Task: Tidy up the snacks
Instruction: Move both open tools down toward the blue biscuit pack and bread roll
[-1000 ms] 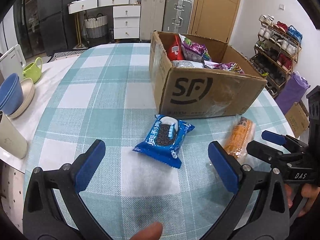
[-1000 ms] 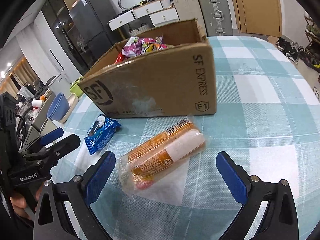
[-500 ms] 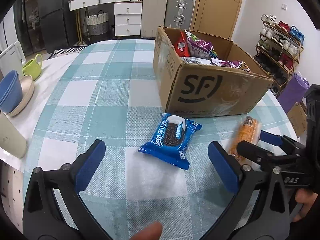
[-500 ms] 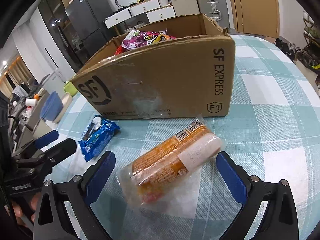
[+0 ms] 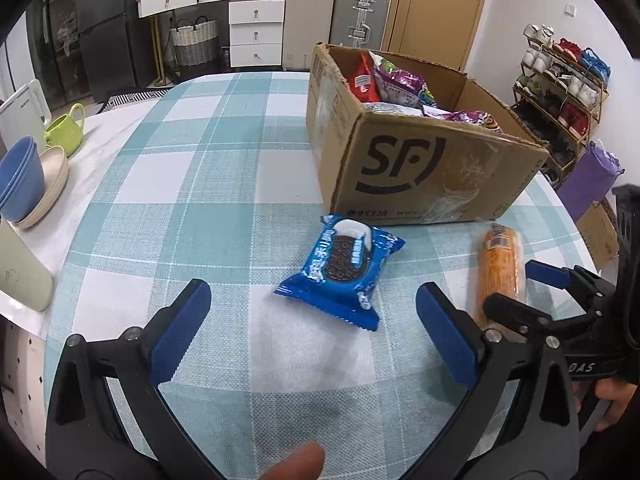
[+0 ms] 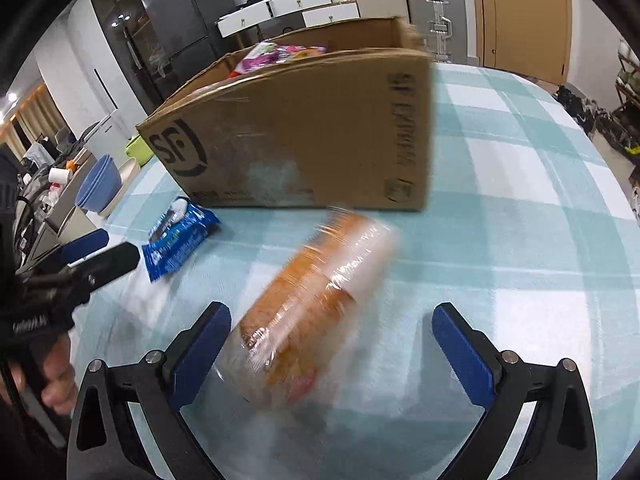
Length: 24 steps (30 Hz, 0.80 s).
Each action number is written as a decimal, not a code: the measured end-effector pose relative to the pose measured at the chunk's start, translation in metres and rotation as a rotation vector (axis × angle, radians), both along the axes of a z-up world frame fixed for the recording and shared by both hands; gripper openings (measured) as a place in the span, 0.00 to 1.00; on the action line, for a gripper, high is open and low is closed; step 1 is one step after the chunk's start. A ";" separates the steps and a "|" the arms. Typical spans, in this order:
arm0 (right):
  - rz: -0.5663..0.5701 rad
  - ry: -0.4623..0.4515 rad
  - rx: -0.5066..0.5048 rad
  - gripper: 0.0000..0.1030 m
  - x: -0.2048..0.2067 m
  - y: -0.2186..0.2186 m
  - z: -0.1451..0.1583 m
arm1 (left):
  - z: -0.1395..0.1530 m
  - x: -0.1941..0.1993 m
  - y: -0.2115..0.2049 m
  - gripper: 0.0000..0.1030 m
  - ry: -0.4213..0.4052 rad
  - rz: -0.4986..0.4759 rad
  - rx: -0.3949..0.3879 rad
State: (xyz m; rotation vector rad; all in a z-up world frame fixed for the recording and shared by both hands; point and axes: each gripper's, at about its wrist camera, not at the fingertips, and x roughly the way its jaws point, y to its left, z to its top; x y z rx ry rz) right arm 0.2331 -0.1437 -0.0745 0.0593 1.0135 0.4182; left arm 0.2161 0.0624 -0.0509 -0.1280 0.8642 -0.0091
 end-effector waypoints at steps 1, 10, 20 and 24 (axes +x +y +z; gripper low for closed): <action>-0.004 0.002 0.000 0.99 -0.006 -0.008 -0.001 | 0.000 0.000 -0.001 0.99 0.001 -0.005 -0.003; -0.004 -0.027 -0.003 0.99 -0.008 -0.041 0.007 | -0.005 0.007 -0.013 0.99 0.008 -0.029 0.004; 0.150 -0.082 -0.016 0.99 0.001 -0.006 0.011 | -0.009 0.009 -0.008 0.99 0.019 -0.023 0.002; 0.188 -0.056 0.003 0.97 0.005 0.000 0.010 | -0.015 0.017 -0.005 0.99 0.033 -0.021 0.017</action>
